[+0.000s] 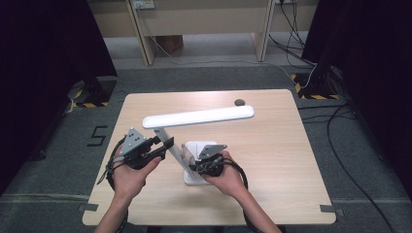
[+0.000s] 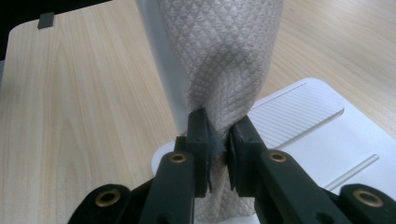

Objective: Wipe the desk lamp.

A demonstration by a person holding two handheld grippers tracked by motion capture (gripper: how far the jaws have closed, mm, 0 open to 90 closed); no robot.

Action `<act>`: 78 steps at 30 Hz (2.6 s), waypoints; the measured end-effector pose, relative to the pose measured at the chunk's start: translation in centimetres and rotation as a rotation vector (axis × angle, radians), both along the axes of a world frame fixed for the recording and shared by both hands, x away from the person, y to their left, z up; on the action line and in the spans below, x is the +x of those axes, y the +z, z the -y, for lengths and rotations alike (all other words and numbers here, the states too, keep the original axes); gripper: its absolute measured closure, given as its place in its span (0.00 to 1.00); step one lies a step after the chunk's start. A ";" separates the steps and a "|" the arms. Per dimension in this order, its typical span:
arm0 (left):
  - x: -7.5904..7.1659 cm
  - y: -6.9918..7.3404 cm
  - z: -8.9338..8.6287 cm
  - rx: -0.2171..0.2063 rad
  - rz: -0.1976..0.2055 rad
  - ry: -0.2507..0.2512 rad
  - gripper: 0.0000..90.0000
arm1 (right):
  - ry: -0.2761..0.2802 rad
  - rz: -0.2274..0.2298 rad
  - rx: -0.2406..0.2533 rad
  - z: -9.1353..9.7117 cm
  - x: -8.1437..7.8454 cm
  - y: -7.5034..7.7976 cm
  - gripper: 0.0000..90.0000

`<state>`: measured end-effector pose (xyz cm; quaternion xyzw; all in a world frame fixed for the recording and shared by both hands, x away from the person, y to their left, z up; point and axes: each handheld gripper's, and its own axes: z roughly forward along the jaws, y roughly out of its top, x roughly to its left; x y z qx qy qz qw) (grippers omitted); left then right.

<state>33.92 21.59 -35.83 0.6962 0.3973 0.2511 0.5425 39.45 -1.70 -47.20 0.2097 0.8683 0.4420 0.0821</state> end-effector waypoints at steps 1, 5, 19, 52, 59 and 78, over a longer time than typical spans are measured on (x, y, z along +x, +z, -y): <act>0.0 0.0 0.0 -0.001 0.000 0.000 0.68 | -0.002 -0.011 0.003 0.0 0.0 -0.1 0.90; 0.0 0.0 0.0 -0.001 0.000 0.002 0.68 | -0.012 -0.018 -0.006 0.0 -0.1 -0.2 0.90; 0.0 0.0 0.0 0.000 0.001 0.003 0.68 | -0.032 -0.013 -0.066 0.0 0.0 -1.3 0.90; 0.0 0.1 0.3 0.015 0.021 0.026 0.67 | 0.013 -0.064 -0.131 1.6 -1.4 -1.4 0.91; 0.0 0.1 0.3 0.014 0.021 0.029 0.67 | -0.043 -0.092 -0.132 3.9 -1.1 -1.5 0.91; 0.0 0.0 0.3 0.003 0.020 0.030 0.67 | -0.204 -0.043 0.013 5.3 0.5 1.1 0.90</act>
